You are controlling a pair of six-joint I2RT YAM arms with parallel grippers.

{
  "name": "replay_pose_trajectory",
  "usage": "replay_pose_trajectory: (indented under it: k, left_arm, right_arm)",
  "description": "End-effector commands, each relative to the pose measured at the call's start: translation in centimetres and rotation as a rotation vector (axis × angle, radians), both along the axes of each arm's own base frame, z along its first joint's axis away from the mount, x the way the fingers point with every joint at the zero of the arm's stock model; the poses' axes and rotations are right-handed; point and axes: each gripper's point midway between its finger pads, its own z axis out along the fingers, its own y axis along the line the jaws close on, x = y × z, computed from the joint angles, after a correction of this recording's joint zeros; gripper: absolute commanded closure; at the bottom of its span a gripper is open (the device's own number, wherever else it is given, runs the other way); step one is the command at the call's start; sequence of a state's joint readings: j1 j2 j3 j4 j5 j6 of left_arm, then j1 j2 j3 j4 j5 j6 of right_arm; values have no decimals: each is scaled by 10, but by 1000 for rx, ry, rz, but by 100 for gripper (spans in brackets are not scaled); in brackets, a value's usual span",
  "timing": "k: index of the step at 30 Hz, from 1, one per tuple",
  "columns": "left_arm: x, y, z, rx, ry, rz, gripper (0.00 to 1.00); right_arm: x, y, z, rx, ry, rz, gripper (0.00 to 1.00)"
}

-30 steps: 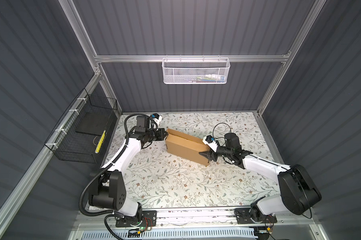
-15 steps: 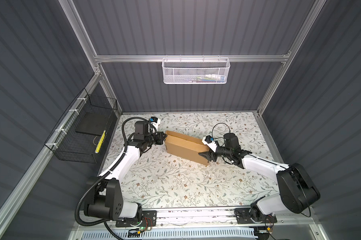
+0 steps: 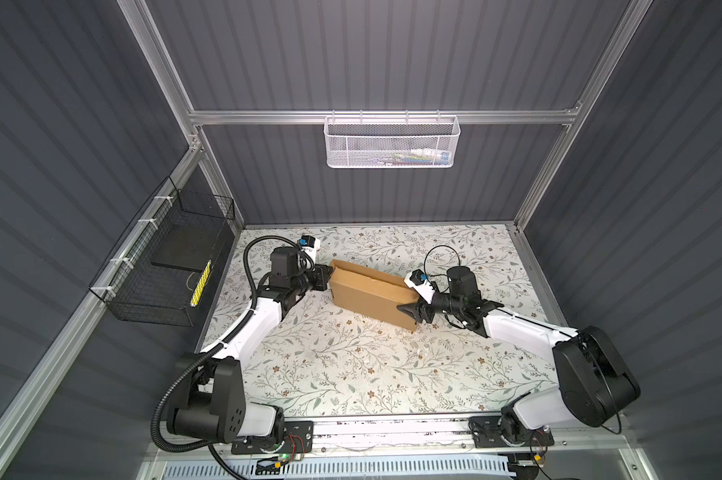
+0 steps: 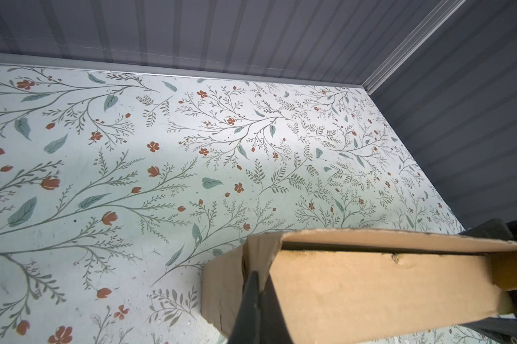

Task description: Fold the paper box

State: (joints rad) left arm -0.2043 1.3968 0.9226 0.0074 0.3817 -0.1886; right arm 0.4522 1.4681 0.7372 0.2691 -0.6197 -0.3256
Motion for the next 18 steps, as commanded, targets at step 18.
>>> replay_pose_trajectory:
  k: [18]
  left_arm:
    - [-11, 2, -26, 19, 72, 32, 100]
  right_arm:
    - [15, -16, 23, 57, -37, -182, 30]
